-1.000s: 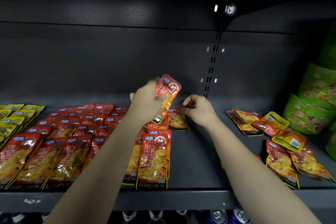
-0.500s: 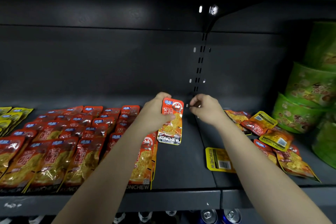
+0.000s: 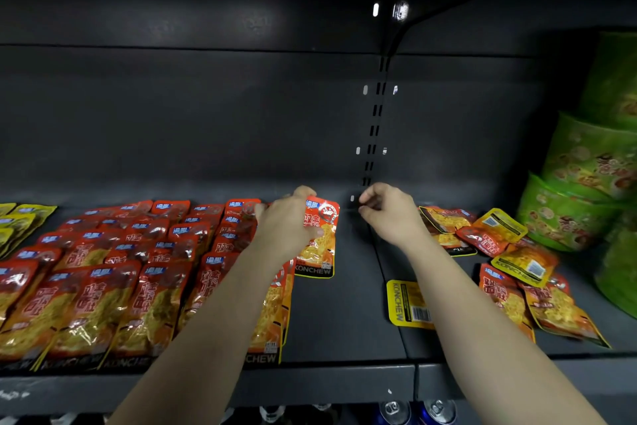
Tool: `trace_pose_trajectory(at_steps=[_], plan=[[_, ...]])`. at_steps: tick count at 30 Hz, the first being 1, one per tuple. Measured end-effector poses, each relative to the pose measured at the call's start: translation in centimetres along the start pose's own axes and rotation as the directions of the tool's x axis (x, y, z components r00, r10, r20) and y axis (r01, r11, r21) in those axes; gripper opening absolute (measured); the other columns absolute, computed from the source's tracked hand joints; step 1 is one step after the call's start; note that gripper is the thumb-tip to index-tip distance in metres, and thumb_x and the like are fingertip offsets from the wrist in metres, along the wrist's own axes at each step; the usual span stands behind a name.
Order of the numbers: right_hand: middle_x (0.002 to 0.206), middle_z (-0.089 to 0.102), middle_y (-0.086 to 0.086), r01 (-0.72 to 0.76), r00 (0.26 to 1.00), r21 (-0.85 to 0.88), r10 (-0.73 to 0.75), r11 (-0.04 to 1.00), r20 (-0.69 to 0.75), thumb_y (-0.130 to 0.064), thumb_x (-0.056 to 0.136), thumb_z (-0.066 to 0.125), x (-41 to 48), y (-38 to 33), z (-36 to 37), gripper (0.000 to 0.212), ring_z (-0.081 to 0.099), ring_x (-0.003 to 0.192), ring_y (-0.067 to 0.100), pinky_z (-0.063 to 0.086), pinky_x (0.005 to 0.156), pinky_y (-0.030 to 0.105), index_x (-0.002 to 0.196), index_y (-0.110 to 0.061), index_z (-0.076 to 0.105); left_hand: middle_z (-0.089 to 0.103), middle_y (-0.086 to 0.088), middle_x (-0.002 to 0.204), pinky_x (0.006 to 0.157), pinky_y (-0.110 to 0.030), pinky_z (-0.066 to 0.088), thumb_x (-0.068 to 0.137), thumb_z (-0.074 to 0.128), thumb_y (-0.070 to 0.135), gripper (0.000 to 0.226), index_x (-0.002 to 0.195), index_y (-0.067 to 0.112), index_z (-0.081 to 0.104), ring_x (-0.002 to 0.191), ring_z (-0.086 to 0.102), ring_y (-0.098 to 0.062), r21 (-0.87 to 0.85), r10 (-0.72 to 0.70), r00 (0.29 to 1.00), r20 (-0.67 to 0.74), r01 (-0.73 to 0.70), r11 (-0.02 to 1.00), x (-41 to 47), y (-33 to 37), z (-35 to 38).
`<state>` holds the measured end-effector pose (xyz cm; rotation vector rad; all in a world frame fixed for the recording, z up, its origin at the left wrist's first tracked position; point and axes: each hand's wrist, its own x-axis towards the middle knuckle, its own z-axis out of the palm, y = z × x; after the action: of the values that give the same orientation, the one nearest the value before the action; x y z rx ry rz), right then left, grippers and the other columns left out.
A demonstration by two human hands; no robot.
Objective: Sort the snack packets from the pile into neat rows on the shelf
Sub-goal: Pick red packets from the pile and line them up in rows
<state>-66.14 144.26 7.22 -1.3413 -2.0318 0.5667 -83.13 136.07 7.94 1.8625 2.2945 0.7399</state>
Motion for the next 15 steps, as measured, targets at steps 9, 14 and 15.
trace_pose_trajectory(at_steps=[9, 14, 15], plan=[[0.093, 0.065, 0.000, -0.006, 1.000, -0.028, 0.006, 1.000, 0.002, -0.015, 0.084, 0.066, -0.06, 0.21, 0.12, 0.012, 0.061, 0.090, 0.017, 0.046, 0.078, 0.025, 0.089, -0.023, 0.059, 0.060, 0.005, 0.113, 0.098, -0.042, 0.024, 0.079, 0.074, 0.042, 0.052, 0.120, 0.030, 0.045, 0.117, 0.050, -0.020, 0.111, -0.017, 1.000, -0.001, 0.017, 0.994, 0.41, -0.38, 0.47], [0.091, 0.064, -0.001, -0.008, 1.000, -0.034, 0.008, 0.999, 0.002, -0.015, 0.084, 0.066, -0.08, 0.13, 0.30, 0.012, 0.061, 0.091, 0.018, 0.044, 0.076, 0.023, 0.089, -0.023, 0.059, 0.054, 0.004, 0.119, 0.094, -0.040, 0.026, 0.075, 0.078, 0.037, 0.057, 0.118, 0.029, 0.042, 0.118, 0.044, -0.021, 0.144, -0.005, 1.000, -0.027, 0.009, 0.990, 0.42, -0.10, 0.48], [0.092, 0.064, 0.000, -0.007, 1.000, -0.027, 0.007, 1.000, 0.005, -0.015, 0.084, 0.066, -0.14, 0.07, 0.30, 0.012, 0.061, 0.091, 0.018, 0.043, 0.076, 0.023, 0.090, -0.023, 0.060, 0.051, 0.004, 0.121, 0.094, -0.039, 0.026, 0.073, 0.079, 0.036, 0.060, 0.120, 0.029, 0.042, 0.118, 0.043, -0.021, 0.159, 0.006, 0.999, -0.047, 0.002, 0.987, 0.36, 0.01, 0.43]])
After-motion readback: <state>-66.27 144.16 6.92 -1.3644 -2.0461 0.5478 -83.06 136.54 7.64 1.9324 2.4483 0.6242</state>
